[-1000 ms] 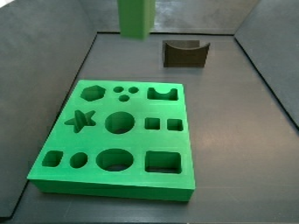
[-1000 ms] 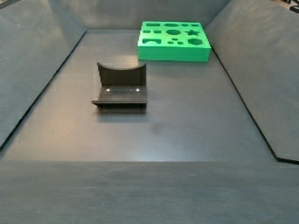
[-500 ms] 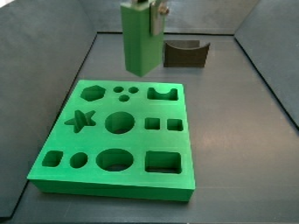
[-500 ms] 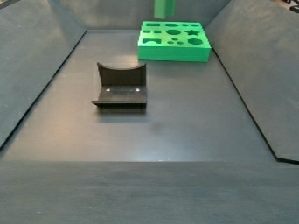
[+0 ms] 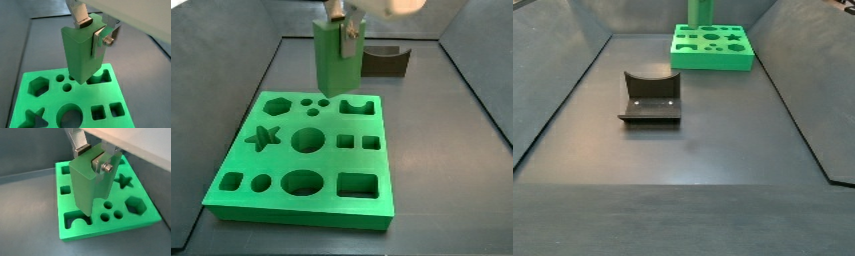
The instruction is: Insert the arch object.
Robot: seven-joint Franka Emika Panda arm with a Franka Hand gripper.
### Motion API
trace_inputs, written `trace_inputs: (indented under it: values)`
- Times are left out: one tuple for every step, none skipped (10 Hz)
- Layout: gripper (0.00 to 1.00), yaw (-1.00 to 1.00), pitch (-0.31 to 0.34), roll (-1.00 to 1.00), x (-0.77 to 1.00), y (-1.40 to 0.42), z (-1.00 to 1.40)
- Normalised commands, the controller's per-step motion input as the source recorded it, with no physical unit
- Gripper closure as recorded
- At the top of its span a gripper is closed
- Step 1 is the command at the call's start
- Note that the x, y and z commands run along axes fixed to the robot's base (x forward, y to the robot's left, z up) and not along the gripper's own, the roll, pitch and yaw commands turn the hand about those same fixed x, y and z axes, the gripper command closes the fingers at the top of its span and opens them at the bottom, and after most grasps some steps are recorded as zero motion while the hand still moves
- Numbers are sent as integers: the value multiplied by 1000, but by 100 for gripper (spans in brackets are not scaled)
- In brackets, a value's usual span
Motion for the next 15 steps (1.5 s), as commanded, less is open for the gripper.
trace_inputs:
  values:
    - [100,-963,0,-23,120,0,-294]
    - [100,-903,0,-27,189,0,-274]
    - [100,-806,0,0,323,3,-314]
    - [100,-820,0,0,311,34,-323]
    - [100,-923,0,-23,194,57,-280]
    - [100,-923,0,-16,189,63,-291]
    - [100,-920,0,-4,186,77,-297]
    - [100,-929,0,0,166,77,-271]
    - [100,-937,0,0,134,57,-169]
    - [100,-626,6,0,166,0,-20]
    - [100,-180,0,6,0,0,-43]
    - [100,0,-1,54,40,11,-223]
    - [100,169,-151,50,-6,66,-443]
    - [100,326,-149,0,-26,31,-357]
    - [100,386,-166,0,-17,31,-383]
